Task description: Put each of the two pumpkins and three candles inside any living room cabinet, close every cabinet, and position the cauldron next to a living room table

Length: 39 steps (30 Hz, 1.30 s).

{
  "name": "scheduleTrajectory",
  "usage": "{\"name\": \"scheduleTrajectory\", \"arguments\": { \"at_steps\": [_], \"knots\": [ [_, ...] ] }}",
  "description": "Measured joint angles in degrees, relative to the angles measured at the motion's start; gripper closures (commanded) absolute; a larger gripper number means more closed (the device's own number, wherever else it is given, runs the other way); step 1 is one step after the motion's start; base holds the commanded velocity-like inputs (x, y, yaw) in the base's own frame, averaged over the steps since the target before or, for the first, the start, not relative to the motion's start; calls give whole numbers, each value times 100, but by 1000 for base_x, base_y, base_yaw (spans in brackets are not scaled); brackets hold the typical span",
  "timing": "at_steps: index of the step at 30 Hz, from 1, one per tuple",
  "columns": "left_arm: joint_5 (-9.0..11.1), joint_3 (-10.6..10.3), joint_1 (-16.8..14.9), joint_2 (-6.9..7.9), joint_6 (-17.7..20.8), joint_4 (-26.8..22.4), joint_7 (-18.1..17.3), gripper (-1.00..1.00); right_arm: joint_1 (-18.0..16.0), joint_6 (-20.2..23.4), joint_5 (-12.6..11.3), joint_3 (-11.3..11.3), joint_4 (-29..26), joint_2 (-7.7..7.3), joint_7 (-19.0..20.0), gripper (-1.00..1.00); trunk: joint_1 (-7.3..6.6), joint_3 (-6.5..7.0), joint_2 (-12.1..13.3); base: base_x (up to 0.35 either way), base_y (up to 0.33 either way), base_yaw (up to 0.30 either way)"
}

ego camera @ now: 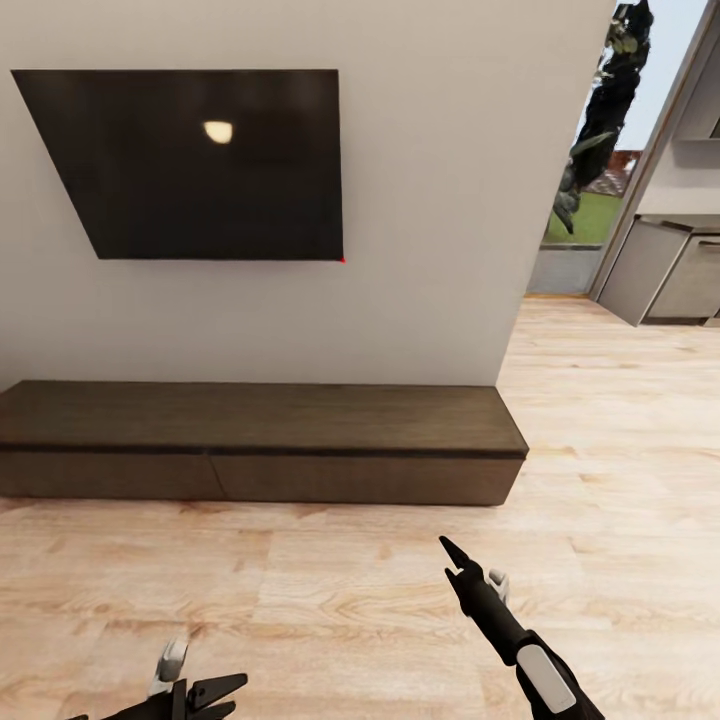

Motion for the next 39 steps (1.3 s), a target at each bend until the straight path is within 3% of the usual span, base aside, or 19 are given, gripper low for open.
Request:
{"name": "scheduleTrajectory", "arguments": {
  "at_steps": [4, 7, 13, 21, 28, 39],
  "knots": [
    [4, -74, -148, 0, -9, 7, -178, -100, 0, 0, -7, -2, 0, 0, 1, -100, 88, -72, -161, 0, 0, 0],
    [19, -103, -474, -3, 51, -11, -248, -100, 0, 5, -12, -8, 0, 0, 11, -100, 154, -125, -281, 0, 0, 0],
    [36, -112, -806, 1, 83, 71, -273, -100, 0, 11, -14, -6, -1, 7, 229, -100, 286, -233, -522, 0, 0, 0],
    [-2, -292, -865, 8, 63, 178, -845, -100, 0, 34, -18, -2, 3, 19, 537, -100, 461, -377, -842, 0, 0, 0],
    [32, -352, -990, -7, 51, 197, -915, -100, 0, 70, -30, -3, 21, 10, 1116, -100, 615, -503, -1123, 0, 0, 0],
    [-5, -426, -994, 2, -38, 619, -1116, -100, 0, 193, -40, -20, 23, -5, 1468, -100, 857, -700, -1564, 0, 0, 0]
  ]
}}
